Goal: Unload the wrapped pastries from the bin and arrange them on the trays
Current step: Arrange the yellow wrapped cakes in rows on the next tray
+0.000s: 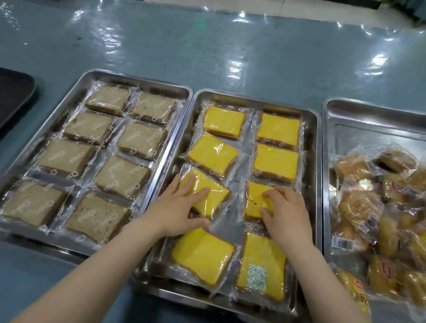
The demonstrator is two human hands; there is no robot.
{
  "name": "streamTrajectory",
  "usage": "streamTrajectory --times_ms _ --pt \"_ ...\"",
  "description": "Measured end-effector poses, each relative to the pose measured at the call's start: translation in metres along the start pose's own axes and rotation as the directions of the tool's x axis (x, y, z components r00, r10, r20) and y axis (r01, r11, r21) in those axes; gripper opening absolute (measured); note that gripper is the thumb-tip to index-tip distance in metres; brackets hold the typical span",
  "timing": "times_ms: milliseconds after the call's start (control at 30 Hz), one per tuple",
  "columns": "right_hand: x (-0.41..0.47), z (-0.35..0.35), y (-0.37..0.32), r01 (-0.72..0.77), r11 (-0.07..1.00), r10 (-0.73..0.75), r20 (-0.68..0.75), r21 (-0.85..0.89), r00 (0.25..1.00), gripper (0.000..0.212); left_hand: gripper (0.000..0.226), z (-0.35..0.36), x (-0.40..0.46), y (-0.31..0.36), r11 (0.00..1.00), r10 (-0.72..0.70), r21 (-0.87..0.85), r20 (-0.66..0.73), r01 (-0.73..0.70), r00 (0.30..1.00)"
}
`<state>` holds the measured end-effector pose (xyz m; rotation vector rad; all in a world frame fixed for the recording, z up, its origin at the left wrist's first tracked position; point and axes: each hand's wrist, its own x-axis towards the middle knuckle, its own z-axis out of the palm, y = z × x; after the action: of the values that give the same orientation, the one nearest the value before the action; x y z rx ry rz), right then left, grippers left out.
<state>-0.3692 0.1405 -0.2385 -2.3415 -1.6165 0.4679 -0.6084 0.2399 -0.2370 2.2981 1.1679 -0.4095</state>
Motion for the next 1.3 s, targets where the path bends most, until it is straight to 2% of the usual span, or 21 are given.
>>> streamTrajectory --times_ms 133,367,500,633,733,833,900,967,1033,1167,1300 --pt "-0.002 0.002 0.002 0.008 1.0 -0.008 -0.006 0.018 1.0 0.036 0.083 0.011 0.008 0.011 0.997 -0.067 0.037 -0.054 0.069 0.996" --pt "-0.005 0.006 -0.002 -0.034 0.999 0.034 -0.036 -0.004 0.999 0.037 0.08 0.008 0.017 0.018 0.992 -0.091 0.074 -0.106 0.099 0.99" --pt "-0.01 0.006 -0.002 -0.007 0.999 0.006 -0.023 -0.039 1.0 0.042 0.082 0.011 0.01 0.023 0.993 -0.098 0.048 -0.167 0.108 0.981" --pt "-0.024 0.003 0.001 -0.04 0.992 0.03 -0.08 -0.123 0.996 0.04 0.08 0.014 -0.006 0.026 0.999 -0.008 -0.037 -0.291 -0.003 0.957" --pt "-0.042 -0.002 0.001 -0.054 0.998 0.053 -0.096 -0.011 0.994 0.021 0.061 0.017 -0.023 0.023 0.981 0.082 -0.141 -0.311 -0.132 0.947" --pt "-0.061 -0.003 0.003 -0.049 0.998 0.051 -0.054 0.036 0.997 0.016 0.05 0.024 -0.039 0.015 0.979 0.117 -0.132 -0.275 -0.158 0.954" --pt "-0.073 -0.003 0.004 -0.035 0.999 0.035 0.007 0.024 0.999 0.027 0.062 0.031 -0.048 0.009 0.976 0.113 -0.162 -0.192 -0.145 0.975" --pt "-0.083 -0.002 0.005 0.018 0.999 -0.013 0.122 -0.041 0.992 0.05 0.081 0.038 -0.056 0.004 0.972 0.125 -0.187 -0.114 -0.145 0.986" --pt "-0.091 -0.001 0.005 0.03 0.996 -0.012 0.205 -0.085 0.979 0.07 0.094 0.044 -0.062 0.001 0.975 0.117 -0.178 -0.098 -0.133 0.988" --pt "-0.101 0.002 0.003 -0.059 0.987 0.077 0.116 -0.148 0.99 0.09 0.099 0.053 -0.067 0.0 0.992 0.053 -0.107 -0.181 -0.073 0.982" --pt "-0.104 0.002 -0.007 -0.048 0.989 0.048 -0.004 -0.143 0.999 0.089 0.095 0.061 -0.066 0.001 0.996 0.023 -0.082 -0.221 -0.042 0.975"
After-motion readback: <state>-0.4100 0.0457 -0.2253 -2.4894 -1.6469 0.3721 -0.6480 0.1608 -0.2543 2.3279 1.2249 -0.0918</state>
